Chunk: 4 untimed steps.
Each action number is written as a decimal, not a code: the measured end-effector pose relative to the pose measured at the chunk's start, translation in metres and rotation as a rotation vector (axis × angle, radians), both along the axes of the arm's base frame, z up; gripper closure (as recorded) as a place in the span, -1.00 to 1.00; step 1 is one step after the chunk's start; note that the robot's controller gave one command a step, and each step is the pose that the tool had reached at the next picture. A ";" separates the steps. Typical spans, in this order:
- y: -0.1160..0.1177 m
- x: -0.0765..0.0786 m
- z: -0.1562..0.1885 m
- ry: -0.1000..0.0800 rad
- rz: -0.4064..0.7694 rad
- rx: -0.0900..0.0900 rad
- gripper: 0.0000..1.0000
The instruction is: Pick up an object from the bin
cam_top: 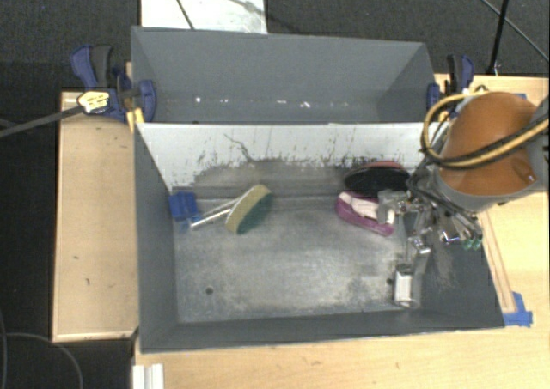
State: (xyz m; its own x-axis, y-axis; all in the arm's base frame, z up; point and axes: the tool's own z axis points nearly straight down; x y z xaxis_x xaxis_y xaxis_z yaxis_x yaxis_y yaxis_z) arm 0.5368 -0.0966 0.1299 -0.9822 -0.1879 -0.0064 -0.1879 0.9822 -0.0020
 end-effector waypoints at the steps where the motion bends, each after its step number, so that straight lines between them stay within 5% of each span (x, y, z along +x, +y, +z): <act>1: -0.051 -0.037 -0.039 0.008 0.389 -0.001 -1.00; 2: 0.000 -0.052 -0.054 -0.003 0.436 -0.001 -1.00; 3: -0.003 -0.054 -0.055 0.002 0.432 0.000 1.00; 4: -0.003 -0.052 -0.054 -0.002 0.433 -0.001 -1.00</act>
Offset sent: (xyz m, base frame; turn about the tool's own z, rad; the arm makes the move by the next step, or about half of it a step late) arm -0.0367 -0.0494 -0.0385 -0.3920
